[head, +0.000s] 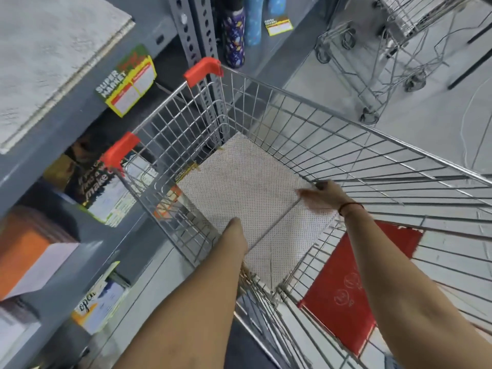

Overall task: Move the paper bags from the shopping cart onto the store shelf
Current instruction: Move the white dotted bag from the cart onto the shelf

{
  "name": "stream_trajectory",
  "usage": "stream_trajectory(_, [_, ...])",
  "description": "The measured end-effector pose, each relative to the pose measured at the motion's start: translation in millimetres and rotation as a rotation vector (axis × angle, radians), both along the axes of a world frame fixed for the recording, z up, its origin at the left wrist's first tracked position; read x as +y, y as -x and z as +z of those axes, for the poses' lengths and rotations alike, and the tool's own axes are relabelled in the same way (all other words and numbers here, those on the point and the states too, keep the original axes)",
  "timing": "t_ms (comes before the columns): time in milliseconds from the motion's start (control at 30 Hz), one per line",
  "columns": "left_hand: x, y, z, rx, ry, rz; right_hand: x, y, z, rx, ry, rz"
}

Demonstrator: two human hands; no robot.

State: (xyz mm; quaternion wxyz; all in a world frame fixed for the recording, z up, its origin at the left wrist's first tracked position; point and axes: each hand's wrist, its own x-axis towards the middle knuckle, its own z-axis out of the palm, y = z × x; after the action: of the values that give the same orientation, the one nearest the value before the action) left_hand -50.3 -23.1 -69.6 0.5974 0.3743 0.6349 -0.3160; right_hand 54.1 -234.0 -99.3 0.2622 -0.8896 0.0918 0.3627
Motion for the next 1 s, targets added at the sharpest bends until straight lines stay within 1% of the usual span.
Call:
stream_trajectory(67, [6,3,18,-0.037,-0.044,-0.052,14,-2,27,-0.075,0.033,0.039])
stream_trajectory(167, [17,7,38,-0.161,-0.089,-0.194,35,-6,67,-0.202,0.035,0.047])
stream_trajectory(200, [22,7,42,-0.171,-0.11,-0.24,42,-7,79,-0.228,0.048,0.08])
stream_trajectory(267, [32,9,52,-0.188,-0.14,-0.269,56,-10,103,-0.225,0.072,0.18])
stream_trajectory(367, [41,13,66,-0.201,-0.153,-0.291,69,-17,136,-0.2,0.119,0.265])
stream_trajectory(433, [45,17,89,-0.259,-0.11,-0.28,78,-21,160,-0.218,0.161,0.319])
stream_trajectory(533, [46,23,114,-0.273,-0.061,-0.265,91,-30,198,-0.224,0.196,0.382])
stream_trajectory(567, [48,27,125,-0.303,-0.057,-0.251,96,-34,212,-0.221,0.203,0.401])
stream_trajectory(733, [50,34,161,-0.413,0.025,-0.064,115,-40,280,-0.278,0.249,0.507])
stream_trajectory(833, [59,36,187,-0.49,0.06,0.005,123,-37,326,-0.372,0.26,0.571])
stream_trajectory(933, [79,45,218,-0.593,0.064,0.017,133,-25,369,-0.45,0.174,0.612])
stream_trajectory(1000, [94,54,238,-0.669,0.059,0.014,135,-12,393,-0.568,0.15,0.613])
